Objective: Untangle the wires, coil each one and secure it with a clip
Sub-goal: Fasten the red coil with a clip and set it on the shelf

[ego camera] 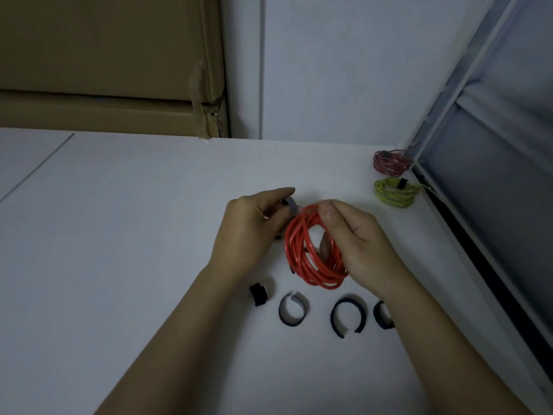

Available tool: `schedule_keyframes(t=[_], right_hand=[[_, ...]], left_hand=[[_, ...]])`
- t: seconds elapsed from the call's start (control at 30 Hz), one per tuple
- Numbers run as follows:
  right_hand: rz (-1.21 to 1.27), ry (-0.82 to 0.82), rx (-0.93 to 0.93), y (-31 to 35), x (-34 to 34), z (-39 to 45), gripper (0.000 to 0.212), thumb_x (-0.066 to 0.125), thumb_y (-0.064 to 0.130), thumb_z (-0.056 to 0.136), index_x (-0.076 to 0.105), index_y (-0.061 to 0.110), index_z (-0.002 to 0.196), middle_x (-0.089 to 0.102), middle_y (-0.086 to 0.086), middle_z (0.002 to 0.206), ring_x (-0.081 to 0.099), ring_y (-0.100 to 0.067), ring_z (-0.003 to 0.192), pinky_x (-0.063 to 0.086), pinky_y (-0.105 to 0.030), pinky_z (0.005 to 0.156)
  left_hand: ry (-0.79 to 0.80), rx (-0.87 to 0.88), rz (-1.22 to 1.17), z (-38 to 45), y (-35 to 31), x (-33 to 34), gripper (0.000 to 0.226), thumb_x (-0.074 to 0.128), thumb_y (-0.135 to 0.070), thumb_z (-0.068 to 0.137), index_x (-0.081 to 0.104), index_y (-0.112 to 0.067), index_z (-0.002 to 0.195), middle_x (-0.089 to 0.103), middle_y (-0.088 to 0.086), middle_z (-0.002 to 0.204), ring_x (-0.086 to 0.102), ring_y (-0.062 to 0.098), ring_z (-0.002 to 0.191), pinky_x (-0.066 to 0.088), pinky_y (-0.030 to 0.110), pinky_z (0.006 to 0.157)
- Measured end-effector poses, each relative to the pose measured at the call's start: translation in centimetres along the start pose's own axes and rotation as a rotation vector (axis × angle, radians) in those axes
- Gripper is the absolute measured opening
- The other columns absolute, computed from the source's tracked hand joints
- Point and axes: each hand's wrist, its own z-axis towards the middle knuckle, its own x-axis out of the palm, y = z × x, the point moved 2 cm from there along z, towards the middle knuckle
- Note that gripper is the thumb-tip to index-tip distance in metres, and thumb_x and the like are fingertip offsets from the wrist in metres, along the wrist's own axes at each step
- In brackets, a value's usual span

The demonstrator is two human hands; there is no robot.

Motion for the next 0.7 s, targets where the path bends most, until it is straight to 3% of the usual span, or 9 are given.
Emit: schedule_keyframes(t=[0.13, 0.37, 0.5, 0.7], right_hand=[[-0.072, 0.029, 0.017, -0.3, 0.5, -0.1, 0.029, 0.040, 0.036, 0.094, 0.065, 0.021, 0.094, 0.052, 0.011, 0.049, 0.049, 0.000, 0.047, 0.040, -0.012, 0.051], [-0.034, -0.032, 0.004, -0.3, 0.4, 0.0, 0.027, 0.039, 0.023, 0.101, 0.062, 0.028, 0.088, 0.061, 0.015, 0.056, 0.052, 0.000, 0.048, 0.039, -0.010, 0.051], [-0.067, -0.067, -0.008, -0.8, 0.4, 0.2, 0.027, 0.040, 0.027, 0.101, 0.062, 0.020, 0.087, 0.060, -0.003, 0.067, 0.049, -0.004, 0.052, 0.041, -0.017, 0.054], [-0.147, -0.098, -0.100, -1.0, 0.3, 0.2, 0.023, 0.038, 0.037, 0.096, 0.059, 0.027, 0.091, 0.057, 0.017, 0.069, 0.054, -0.003, 0.062, 0.042, -0.014, 0.061]], left_hand=[[-0.001, -0.248, -0.367, 0.3, -0.4, -0.2, 0.014, 0.063, -0.009, 0.090, 0.071, -0.017, 0.099, 0.073, 0.005, 0.072, 0.070, 0.017, 0.067, 0.056, 0.021, 0.065], [0.124, -0.309, -0.430, 0.4, -0.7, -0.5, 0.020, 0.052, -0.013, 0.097, 0.071, -0.012, 0.090, 0.065, 0.005, 0.064, 0.063, 0.018, 0.061, 0.055, 0.026, 0.063], [0.180, -0.352, -0.458, 0.2, -1.0, -0.6, 0.019, 0.054, -0.015, 0.095, 0.073, -0.012, 0.096, 0.068, 0.011, 0.071, 0.066, 0.025, 0.066, 0.057, 0.034, 0.065], [0.332, -0.460, -0.605, -0.3, -1.8, -0.3, 0.031, 0.052, -0.030, 0.093, 0.071, -0.009, 0.105, 0.074, 0.012, 0.084, 0.072, 0.019, 0.075, 0.055, 0.023, 0.065]])
